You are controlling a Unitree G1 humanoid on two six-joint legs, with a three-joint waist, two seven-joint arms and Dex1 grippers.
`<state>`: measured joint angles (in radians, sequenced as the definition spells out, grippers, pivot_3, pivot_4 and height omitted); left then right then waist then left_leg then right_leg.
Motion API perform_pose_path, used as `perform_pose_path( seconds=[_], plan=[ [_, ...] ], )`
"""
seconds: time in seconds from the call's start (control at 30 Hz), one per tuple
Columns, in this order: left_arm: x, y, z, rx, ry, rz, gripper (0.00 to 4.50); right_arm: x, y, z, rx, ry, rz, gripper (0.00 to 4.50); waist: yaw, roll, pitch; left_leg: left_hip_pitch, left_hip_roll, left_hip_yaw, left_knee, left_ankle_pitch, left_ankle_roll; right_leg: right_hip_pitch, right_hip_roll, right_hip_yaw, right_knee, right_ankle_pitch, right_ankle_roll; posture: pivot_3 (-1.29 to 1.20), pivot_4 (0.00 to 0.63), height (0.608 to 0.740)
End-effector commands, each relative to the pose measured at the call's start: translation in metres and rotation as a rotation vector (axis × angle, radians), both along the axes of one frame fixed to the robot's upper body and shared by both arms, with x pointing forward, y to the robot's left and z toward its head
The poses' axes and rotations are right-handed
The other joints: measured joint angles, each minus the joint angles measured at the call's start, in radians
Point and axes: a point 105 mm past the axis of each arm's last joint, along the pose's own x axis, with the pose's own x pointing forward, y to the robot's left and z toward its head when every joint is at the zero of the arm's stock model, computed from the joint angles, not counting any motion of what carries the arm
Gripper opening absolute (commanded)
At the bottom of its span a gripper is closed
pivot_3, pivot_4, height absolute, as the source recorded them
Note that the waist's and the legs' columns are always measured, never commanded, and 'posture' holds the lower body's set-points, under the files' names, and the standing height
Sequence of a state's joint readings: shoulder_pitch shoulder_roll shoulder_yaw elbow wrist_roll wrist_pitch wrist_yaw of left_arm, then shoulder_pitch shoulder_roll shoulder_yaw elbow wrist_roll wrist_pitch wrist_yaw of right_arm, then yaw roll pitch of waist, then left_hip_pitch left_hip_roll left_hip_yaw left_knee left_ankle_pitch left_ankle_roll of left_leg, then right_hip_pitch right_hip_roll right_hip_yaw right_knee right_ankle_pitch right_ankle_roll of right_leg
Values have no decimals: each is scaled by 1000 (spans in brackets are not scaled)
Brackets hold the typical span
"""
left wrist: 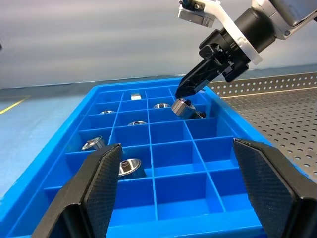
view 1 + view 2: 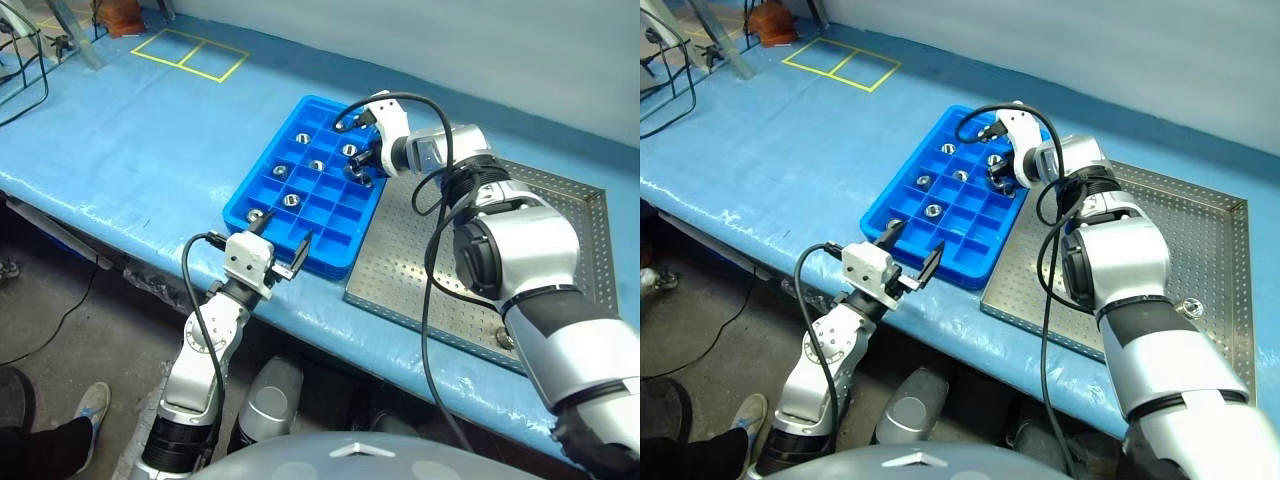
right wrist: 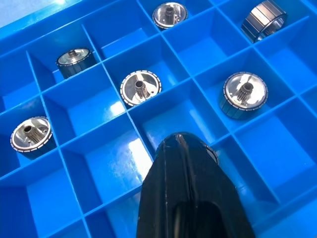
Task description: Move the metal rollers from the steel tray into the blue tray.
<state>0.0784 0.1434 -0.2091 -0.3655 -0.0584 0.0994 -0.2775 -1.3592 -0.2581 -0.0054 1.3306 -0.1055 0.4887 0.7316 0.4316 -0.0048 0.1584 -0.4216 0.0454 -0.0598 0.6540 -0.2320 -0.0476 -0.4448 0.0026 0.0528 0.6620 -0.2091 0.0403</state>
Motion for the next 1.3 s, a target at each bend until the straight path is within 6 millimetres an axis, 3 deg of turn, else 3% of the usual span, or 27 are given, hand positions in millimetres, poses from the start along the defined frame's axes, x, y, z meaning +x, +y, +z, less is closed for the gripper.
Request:
perform_pose_path(
  seconds=[0.03, 0.3, 0.4, 0.6, 1.23, 1.3],
  plan=[
    [-2, -3, 20, -18, -78, -15, 3922, 1, 1, 12, 22, -16, 23, 30, 0, 0, 0, 0, 0, 0, 0, 0, 0, 0, 0, 0, 0, 0, 0, 515, 150, 740],
    [1, -7, 22, -12, -87, -41, 3922, 1, -3, 25, -71, -76, 102, 30, -2, 0, 0, 0, 0, 0, 0, 0, 0, 0, 0, 0, -1, 1, -1, 490, 150, 740],
    [1, -7, 22, -9, -86, -44, 3922, 0, -2, 26, -85, -80, 133, 618, -4, 0, 0, 0, 0, 0, 0, 0, 0, 0, 0, 0, -1, 1, -1, 486, 150, 740],
    [1, -9, 19, -2, -75, -51, 3922, 1, -5, 20, -70, -61, 86, 2531, -5, 0, 0, -1, 0, 0, -1, 0, 0, -1, 0, 0, -1, 1, -1, 491, 150, 740],
    [-2, 0, 18, 3, -72, -1, 3922, -3, -7, -21, -2, 51, -66, 2531, 8, 0, 0, -1, 0, 0, -1, 0, 0, -1, 1, 0, -1, 1, -1, 549, 150, 740],
    [-2, 1, 18, 3, -72, 2, 3922, -1, -7, -17, 26, 36, -79, 2150, 11, 0, 0, -1, 0, 0, -1, 0, 0, -1, 1, 0, -1, 1, -1, 550, 150, 740]
  ],
)
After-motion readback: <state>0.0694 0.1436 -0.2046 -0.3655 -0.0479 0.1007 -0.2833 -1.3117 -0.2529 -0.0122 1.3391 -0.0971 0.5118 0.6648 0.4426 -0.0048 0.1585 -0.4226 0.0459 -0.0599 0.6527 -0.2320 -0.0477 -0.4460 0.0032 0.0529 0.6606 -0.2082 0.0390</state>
